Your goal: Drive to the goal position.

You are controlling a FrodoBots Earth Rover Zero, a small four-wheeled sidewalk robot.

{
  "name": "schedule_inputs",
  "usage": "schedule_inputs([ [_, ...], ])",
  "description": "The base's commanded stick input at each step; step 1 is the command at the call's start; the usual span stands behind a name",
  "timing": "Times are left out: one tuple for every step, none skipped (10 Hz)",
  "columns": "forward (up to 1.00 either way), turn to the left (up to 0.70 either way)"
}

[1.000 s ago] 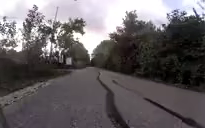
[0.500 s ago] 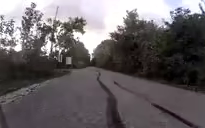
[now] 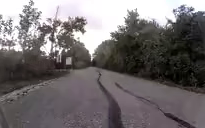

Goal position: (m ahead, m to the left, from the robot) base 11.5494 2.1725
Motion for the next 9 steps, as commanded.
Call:
schedule_inputs([
  [0.70,0.00],
  [0.70,0.00],
  [0.70,0.00],
  [0.70,0.25],
  [0.70,0.35],
  [0.70,0.35],
  [0.70,0.32],
  [0.70,0.29],
  [0.70,0.20],
])
